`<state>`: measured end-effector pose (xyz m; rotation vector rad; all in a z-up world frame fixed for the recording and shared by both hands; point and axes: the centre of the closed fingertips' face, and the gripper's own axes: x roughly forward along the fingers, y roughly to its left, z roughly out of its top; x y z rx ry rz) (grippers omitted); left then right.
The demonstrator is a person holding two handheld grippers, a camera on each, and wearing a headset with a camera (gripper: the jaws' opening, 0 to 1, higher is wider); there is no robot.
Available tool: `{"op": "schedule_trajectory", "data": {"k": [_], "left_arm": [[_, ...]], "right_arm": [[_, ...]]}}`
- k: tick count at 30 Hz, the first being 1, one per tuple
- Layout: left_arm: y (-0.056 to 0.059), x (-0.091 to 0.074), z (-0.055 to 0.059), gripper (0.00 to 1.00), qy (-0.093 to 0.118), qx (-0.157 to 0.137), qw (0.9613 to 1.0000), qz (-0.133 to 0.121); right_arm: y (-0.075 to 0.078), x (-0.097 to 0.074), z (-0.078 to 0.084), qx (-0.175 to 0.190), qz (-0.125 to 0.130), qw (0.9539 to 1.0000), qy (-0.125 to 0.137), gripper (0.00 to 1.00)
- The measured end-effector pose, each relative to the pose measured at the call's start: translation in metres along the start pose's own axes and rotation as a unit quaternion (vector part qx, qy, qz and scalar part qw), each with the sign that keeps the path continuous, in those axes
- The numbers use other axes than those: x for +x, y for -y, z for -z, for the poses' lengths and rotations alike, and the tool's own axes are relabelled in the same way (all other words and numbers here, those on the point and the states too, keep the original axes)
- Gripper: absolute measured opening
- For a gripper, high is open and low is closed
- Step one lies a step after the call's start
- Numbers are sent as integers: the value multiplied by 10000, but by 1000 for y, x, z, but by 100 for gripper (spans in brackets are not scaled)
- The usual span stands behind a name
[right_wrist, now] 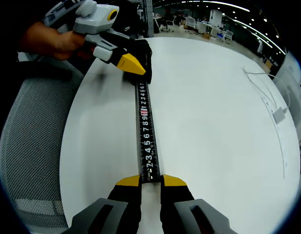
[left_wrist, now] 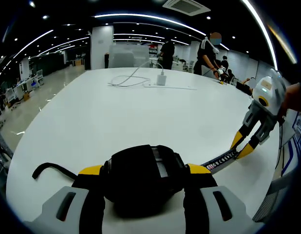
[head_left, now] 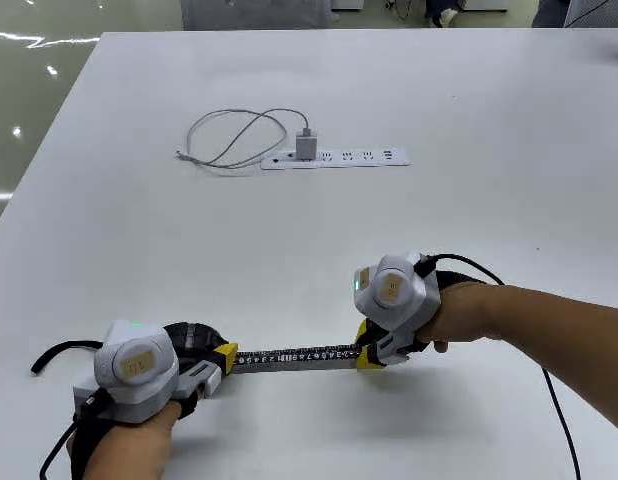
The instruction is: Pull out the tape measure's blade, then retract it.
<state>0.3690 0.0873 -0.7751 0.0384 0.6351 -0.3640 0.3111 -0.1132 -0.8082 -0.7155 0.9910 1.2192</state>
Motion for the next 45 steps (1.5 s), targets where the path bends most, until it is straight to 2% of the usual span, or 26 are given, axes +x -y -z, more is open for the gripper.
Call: {"op": "schedule_trajectory", "data": {"k": [10, 18, 29, 34, 45], "left_arm": [[0, 0, 0, 62, -2, -5, 10000, -2], [0, 0, 0, 62, -41, -24, 10000, 11], [0, 0, 0, 62, -22, -19, 10000, 9], [0, 0, -1, 62, 17, -10, 10000, -2], [0, 0, -1, 62, 12, -1, 10000, -3]], "right_arm": [[0, 1, -4, 86, -18, 10000, 30, 10], [-1, 3, -8, -101, 5, 9999, -1, 10], [0, 6, -13, -89, 32, 9999, 38, 11], [1, 7, -16, 73, 17, 9999, 133, 10], [0, 10, -20, -79, 23, 9999, 93, 10]]}}
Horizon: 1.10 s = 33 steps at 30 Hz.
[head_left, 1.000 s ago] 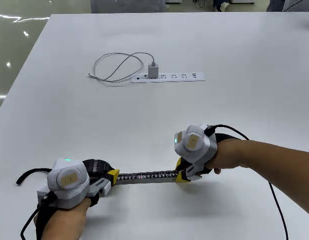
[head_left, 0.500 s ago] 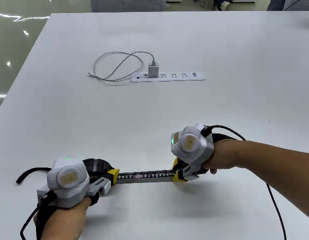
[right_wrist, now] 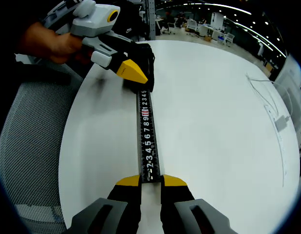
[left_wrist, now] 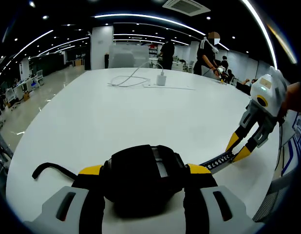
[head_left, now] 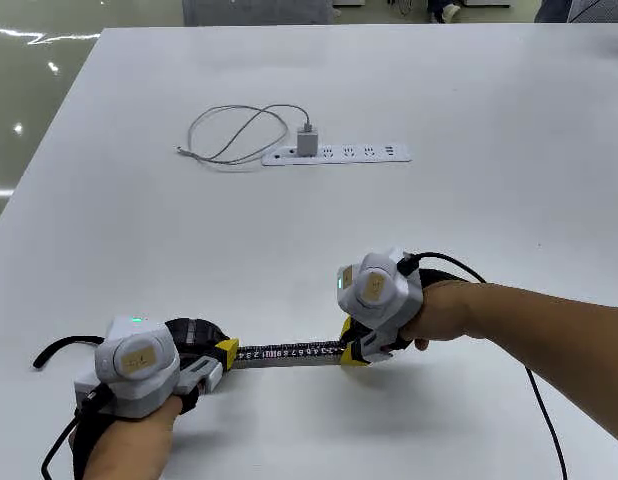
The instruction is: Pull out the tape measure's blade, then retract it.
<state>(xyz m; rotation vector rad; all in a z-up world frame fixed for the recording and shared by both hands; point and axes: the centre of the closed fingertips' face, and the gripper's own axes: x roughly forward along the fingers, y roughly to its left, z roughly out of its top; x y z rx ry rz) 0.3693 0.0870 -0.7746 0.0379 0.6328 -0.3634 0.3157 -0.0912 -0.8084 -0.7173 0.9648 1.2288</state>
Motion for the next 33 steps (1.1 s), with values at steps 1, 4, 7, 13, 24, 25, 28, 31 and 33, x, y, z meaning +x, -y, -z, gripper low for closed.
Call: {"op": "schedule_trajectory", "data": {"k": [1, 4, 7, 13, 24, 25, 28, 31, 33], "left_arm": [[0, 0, 0, 62, 0, 1, 10000, 1], [0, 0, 0, 62, 1, 4, 10000, 3], [0, 0, 0, 62, -6, 3, 10000, 4], [0, 0, 0, 62, -14, 0, 10000, 8], [0, 1, 0, 62, -24, 2, 10000, 16], [0, 1, 0, 62, -26, 1, 10000, 16], [0, 1, 0, 62, -27, 0, 10000, 20], [0, 1, 0, 62, -28, 2, 10000, 23], [0, 1, 0, 62, -30, 0, 10000, 23]], "right_arm": [[0, 0, 0, 10, 1, 10000, -1, 10], [0, 1, -2, 17, 6, 10000, -6, 10], [0, 2, -3, 45, 8, 10000, 4, 10], [-1, 3, -5, 17, 18, 10000, 1, 10], [-1, 6, -12, 16, 50, 10000, 25, 10], [-1, 6, -12, 14, 49, 10000, 26, 10], [-1, 7, -13, -6, 51, 10000, 35, 10], [-2, 8, -15, -81, 86, 9999, 47, 10], [-1, 8, -16, -58, 74, 9999, 55, 10]]}}
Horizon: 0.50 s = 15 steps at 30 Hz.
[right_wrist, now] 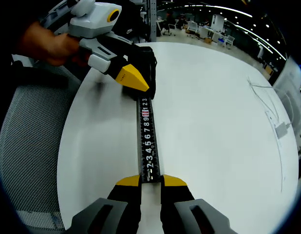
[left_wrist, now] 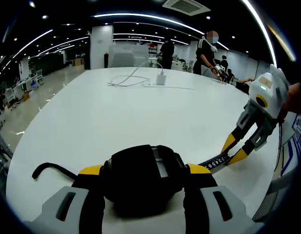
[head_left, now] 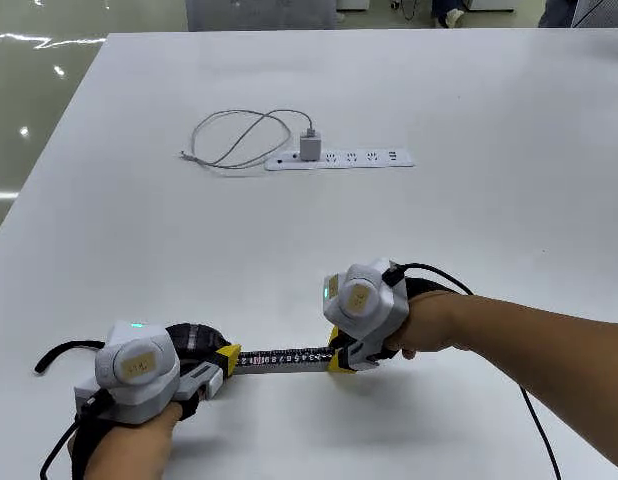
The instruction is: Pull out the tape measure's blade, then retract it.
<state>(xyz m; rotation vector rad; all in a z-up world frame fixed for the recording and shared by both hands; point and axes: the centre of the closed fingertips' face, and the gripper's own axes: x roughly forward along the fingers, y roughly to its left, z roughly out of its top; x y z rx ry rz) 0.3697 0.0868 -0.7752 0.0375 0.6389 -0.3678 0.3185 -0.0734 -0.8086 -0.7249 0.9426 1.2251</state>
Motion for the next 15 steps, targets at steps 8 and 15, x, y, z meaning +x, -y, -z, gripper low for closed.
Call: {"op": "schedule_trajectory", "data": {"k": [8, 15], "left_arm": [[0, 0, 0, 62, 4, -2, 10000, -7], [-1, 0, 0, 62, -15, -6, 10000, -5]], "right_arm": [[0, 2, -4, 7, -11, 10000, -5, 10], [0, 3, -7, 32, -6, 10000, 8, 10]]}}
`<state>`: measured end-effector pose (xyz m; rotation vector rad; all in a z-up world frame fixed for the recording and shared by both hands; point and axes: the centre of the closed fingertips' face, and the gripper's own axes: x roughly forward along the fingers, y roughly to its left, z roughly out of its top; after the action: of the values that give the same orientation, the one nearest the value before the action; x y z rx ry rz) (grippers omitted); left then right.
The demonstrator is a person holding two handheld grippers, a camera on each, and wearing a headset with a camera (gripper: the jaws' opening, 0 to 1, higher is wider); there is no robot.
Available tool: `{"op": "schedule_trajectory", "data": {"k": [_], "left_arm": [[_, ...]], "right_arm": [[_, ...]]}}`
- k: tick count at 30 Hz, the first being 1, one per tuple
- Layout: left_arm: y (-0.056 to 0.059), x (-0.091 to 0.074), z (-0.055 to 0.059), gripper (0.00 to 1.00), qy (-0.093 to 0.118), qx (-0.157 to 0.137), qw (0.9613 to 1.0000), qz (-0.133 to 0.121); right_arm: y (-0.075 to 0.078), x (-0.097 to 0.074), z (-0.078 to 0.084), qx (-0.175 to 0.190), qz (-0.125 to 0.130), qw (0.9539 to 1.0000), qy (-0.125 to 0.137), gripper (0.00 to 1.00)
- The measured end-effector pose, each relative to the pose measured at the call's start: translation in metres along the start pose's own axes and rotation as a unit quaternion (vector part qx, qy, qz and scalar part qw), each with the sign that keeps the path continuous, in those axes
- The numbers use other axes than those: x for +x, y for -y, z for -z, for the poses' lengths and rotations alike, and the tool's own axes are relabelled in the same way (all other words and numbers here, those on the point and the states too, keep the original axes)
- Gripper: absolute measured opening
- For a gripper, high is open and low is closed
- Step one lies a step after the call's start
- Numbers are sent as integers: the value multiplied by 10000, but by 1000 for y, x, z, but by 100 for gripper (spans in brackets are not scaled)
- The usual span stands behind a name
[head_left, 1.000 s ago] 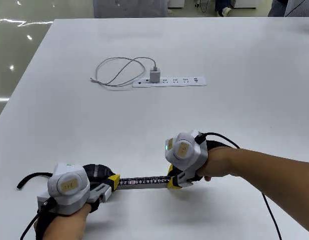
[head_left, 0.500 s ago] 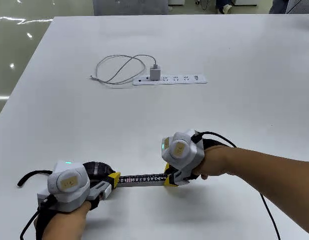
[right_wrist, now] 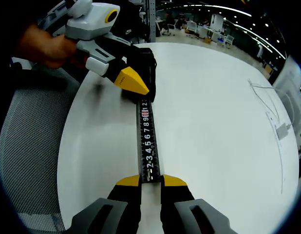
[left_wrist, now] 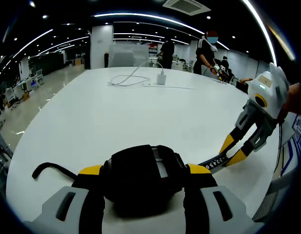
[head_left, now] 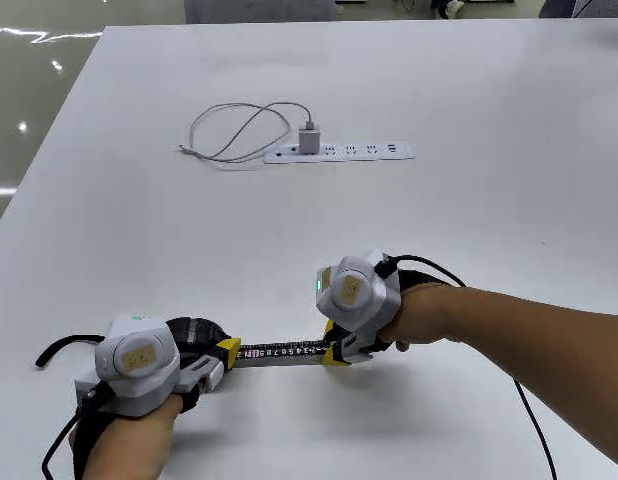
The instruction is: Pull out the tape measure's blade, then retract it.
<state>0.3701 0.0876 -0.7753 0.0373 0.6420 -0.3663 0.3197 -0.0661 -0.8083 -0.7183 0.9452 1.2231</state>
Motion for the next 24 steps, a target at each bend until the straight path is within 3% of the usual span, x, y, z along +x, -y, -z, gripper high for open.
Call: {"op": "schedule_trajectory", "data": {"k": [24], "left_arm": [[1, -1, -1, 62, 1, -4, 10000, -6]], "right_arm": [[-1, 5, -12, -2, -16, 9999, 130, 10]]}}
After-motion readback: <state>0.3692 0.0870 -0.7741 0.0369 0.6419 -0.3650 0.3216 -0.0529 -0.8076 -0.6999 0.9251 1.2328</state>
